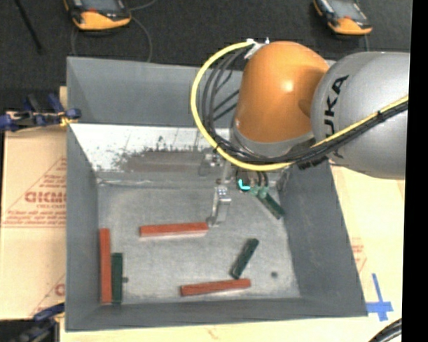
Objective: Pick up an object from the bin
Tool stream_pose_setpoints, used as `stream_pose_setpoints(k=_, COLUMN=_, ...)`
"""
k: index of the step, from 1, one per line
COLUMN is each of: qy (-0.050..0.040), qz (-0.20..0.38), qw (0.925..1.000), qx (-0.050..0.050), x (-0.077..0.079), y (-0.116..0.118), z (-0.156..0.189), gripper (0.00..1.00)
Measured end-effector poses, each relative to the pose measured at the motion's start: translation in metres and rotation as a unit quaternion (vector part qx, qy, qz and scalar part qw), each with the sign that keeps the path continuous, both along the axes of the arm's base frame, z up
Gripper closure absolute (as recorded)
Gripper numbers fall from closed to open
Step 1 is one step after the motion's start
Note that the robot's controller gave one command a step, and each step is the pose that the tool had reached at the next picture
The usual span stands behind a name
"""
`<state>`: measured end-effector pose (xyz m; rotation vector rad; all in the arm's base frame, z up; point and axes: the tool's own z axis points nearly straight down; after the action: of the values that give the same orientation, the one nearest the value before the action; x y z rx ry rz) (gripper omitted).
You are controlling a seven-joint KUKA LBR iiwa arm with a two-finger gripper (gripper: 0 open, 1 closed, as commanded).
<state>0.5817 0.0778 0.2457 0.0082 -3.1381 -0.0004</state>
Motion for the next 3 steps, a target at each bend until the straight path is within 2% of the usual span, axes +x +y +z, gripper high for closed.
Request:
stream_pose_setpoints(k=1, qy=0.001, qz=0.073, qw=0.9973, qx=0.0, x=-0.035, y=0.008, z=-0.136, gripper=0.0)
stream_pose_setpoints(k=2, qy=-0.0044, qz=0.096, qw=0.9954, qx=0.0, x=0.009, y=0.012, z=-0.177, gripper=0.0)
stream_pose_setpoints(k=3, qy=-0.0047, qz=0.094, qw=0.9956, qx=0.001, x=0.008, y=0.012, z=-0.174, gripper=1.0)
